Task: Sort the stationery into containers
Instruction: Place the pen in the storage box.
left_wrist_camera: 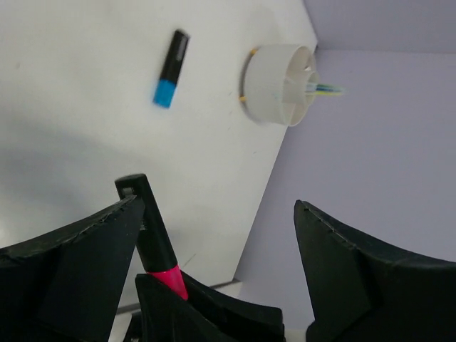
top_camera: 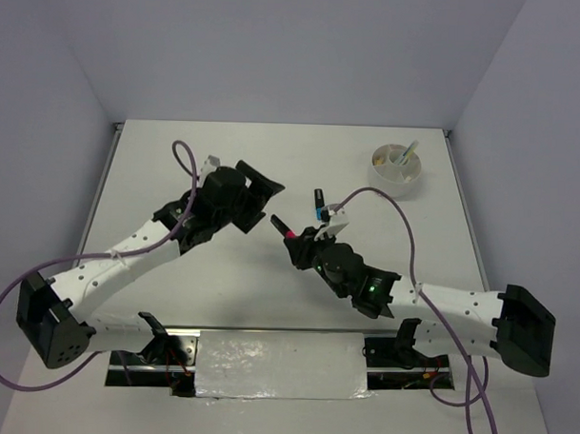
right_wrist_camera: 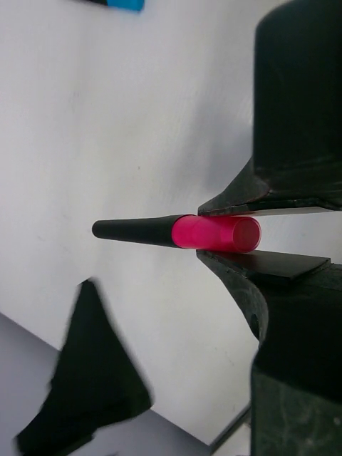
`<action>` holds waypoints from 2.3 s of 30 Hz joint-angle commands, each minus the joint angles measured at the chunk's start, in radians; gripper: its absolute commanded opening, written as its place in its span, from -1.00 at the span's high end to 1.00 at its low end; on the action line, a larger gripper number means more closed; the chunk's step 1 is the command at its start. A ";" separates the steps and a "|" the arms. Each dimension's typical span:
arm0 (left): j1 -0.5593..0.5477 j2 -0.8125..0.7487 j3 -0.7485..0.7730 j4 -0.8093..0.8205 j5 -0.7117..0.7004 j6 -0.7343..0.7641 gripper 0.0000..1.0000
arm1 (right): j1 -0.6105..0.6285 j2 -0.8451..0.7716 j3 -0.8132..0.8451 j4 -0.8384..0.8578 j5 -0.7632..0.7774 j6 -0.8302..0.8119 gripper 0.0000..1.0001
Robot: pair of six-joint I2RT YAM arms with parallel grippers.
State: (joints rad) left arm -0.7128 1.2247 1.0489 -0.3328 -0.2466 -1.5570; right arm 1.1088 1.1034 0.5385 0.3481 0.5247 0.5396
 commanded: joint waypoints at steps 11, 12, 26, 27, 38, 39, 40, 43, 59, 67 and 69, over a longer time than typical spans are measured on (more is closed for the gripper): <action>0.085 -0.051 0.083 -0.051 0.058 0.569 -0.99 | -0.691 -0.004 0.435 -0.803 -0.268 -0.150 1.00; 0.085 -0.080 0.053 -0.034 0.099 0.621 -0.99 | -0.764 0.027 0.471 -0.830 -0.287 -0.165 1.00; 0.085 -0.225 -0.124 -0.041 0.231 0.880 -0.99 | -1.058 0.349 0.817 -0.931 -0.515 -0.270 1.00; 0.087 -0.226 -0.136 -0.034 0.239 0.888 -0.99 | -1.076 0.377 0.830 -0.948 -0.520 -0.274 1.00; 0.085 -0.231 -0.239 0.047 0.311 0.919 -0.99 | -1.161 0.495 0.899 -0.968 -0.584 -0.316 1.00; 0.085 -0.226 -0.237 0.046 0.314 0.920 -0.99 | -1.162 0.509 0.902 -0.966 -0.580 -0.317 1.00; 0.084 -0.226 -0.237 0.044 0.305 0.922 -0.99 | -1.167 0.513 0.907 -0.969 -0.577 -0.322 1.00; 0.084 -0.226 -0.245 0.046 0.299 0.923 -0.99 | -1.169 0.506 0.893 -0.972 -0.589 -0.325 1.00; 0.084 -0.148 -0.234 0.041 0.251 0.897 -0.99 | -1.173 0.608 0.983 -0.985 -0.603 -0.322 0.26; 0.085 -0.085 -0.179 0.052 0.251 0.903 -0.99 | -1.173 0.593 1.048 -1.029 -0.572 -0.308 -0.37; 0.085 -0.056 -0.156 0.057 0.251 0.900 -0.99 | -1.172 0.551 1.046 -1.029 -0.568 -0.299 -0.43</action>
State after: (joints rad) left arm -0.6250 1.1484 0.8284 -0.3218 0.0185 -0.6586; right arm -0.0597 1.7218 1.5414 -0.6598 -0.0601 0.2333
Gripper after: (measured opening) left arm 0.994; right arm 0.707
